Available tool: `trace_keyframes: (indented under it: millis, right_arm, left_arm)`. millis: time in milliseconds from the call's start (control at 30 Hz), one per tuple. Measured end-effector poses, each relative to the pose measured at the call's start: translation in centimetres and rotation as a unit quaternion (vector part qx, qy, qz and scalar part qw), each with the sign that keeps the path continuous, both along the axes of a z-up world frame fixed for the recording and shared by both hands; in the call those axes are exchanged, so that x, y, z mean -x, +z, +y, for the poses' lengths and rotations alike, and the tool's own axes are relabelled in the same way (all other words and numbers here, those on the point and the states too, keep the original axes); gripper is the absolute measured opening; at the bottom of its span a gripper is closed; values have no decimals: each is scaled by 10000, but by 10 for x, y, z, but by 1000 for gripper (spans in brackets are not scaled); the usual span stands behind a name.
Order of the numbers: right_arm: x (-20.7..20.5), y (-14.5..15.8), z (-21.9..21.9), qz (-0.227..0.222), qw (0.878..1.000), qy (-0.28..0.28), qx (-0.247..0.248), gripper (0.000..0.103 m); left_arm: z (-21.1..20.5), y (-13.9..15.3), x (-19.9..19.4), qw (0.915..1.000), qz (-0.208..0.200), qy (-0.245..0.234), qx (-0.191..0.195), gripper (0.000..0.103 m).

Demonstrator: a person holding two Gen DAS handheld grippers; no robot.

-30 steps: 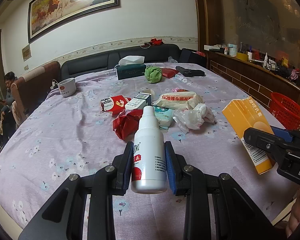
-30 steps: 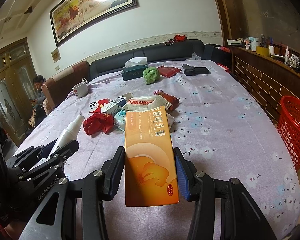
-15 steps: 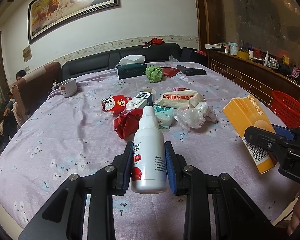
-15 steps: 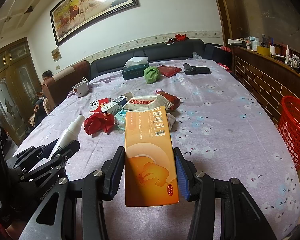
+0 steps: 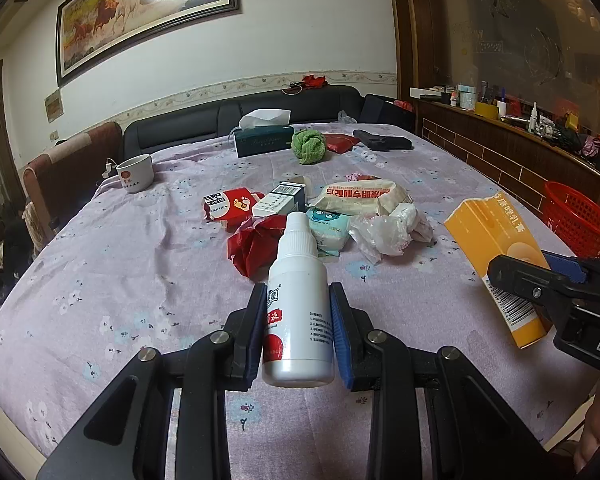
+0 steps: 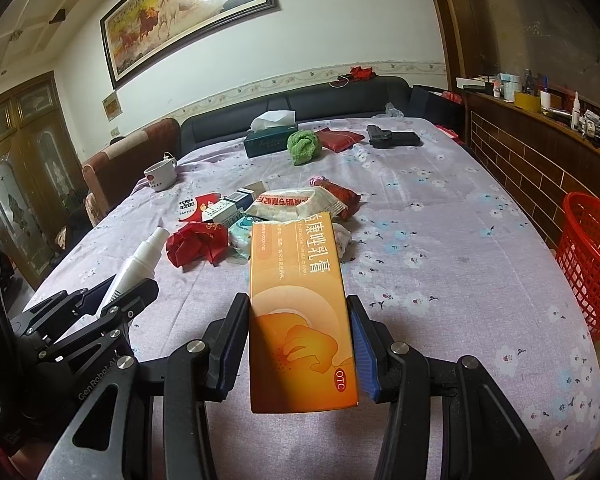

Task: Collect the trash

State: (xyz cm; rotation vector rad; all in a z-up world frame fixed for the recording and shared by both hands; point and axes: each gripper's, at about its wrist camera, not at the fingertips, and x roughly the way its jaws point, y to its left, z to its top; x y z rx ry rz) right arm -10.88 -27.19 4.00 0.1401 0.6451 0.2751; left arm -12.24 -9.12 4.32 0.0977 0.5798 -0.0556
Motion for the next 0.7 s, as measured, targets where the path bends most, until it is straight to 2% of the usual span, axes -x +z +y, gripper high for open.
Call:
trace_keyframes:
  millis: [700]
  right_arm:
    - [-1, -3, -2, 27, 10000, -9, -8, 52]
  left_arm:
    - [1, 1, 0, 10000, 6, 3, 4, 29]
